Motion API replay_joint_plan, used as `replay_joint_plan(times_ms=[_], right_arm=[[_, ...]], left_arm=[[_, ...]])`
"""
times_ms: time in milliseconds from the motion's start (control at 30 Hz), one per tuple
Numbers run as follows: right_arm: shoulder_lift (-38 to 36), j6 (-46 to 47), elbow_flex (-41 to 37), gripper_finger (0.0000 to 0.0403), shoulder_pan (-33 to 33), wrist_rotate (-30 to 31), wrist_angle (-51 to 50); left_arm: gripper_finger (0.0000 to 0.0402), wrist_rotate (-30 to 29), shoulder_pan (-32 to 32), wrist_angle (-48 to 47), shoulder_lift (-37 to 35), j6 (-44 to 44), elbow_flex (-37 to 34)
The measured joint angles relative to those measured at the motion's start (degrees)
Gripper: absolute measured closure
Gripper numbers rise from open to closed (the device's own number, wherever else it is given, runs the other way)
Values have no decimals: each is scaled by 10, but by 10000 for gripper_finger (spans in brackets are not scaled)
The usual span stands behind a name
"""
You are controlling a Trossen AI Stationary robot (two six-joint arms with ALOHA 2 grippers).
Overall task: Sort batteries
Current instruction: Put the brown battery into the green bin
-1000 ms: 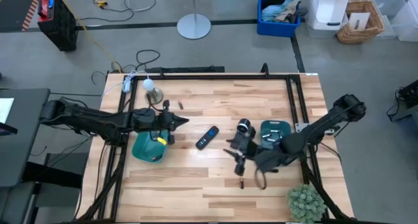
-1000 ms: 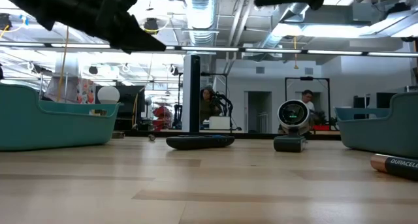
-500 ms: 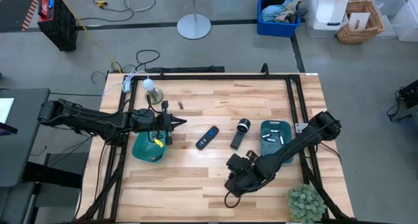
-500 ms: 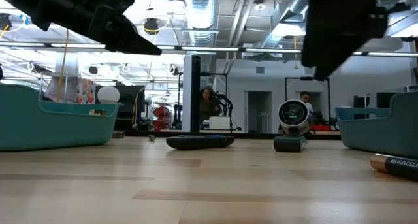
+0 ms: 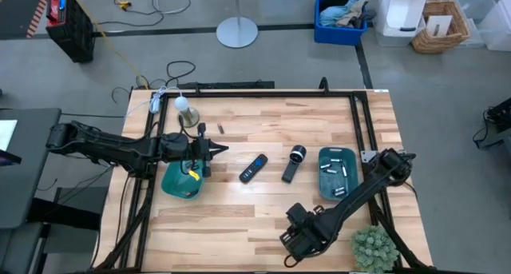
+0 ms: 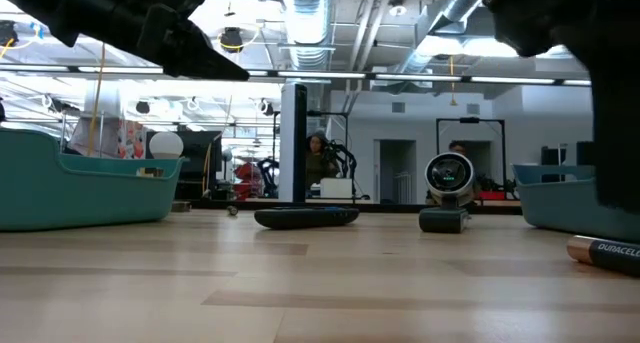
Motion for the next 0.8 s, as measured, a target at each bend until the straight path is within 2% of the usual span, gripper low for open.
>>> replay_joint_plan(times_ms=[433, 600, 800], right_arm=[[40, 15, 0, 189, -15, -10, -2], [66, 19, 2, 191, -18, -32, 2], [71, 6, 2, 229, -21, -33, 12]], left_arm=[[401, 0, 0, 9, 0, 4, 1], [401, 0, 0, 6, 0, 7, 1], [401, 0, 0, 5, 0, 10, 1]])
